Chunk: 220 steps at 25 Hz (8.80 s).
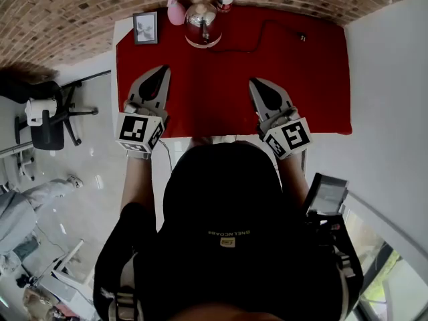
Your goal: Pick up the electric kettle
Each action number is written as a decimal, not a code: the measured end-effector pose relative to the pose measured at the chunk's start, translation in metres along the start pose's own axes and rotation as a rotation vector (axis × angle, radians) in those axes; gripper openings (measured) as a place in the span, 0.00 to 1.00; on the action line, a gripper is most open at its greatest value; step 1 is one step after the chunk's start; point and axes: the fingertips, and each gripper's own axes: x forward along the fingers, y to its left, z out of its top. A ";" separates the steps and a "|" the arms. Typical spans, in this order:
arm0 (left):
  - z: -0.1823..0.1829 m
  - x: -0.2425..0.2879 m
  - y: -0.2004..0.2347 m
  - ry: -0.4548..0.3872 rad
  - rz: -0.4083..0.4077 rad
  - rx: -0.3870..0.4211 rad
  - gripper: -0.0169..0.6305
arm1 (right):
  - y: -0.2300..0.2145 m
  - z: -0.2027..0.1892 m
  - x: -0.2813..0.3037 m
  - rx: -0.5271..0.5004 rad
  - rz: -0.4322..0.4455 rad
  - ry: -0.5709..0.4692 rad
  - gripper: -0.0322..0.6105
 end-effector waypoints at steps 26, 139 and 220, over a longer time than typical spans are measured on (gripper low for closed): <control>0.003 0.169 0.076 0.074 -0.295 0.338 0.19 | -0.035 -0.008 0.016 0.028 -0.250 0.045 0.06; -0.169 0.196 0.127 0.887 -0.545 1.269 0.30 | -0.024 -0.032 0.002 0.105 -0.268 0.079 0.06; -0.190 0.173 -0.017 0.373 -0.739 -0.023 0.23 | -0.010 -0.037 -0.015 0.083 -0.365 0.134 0.06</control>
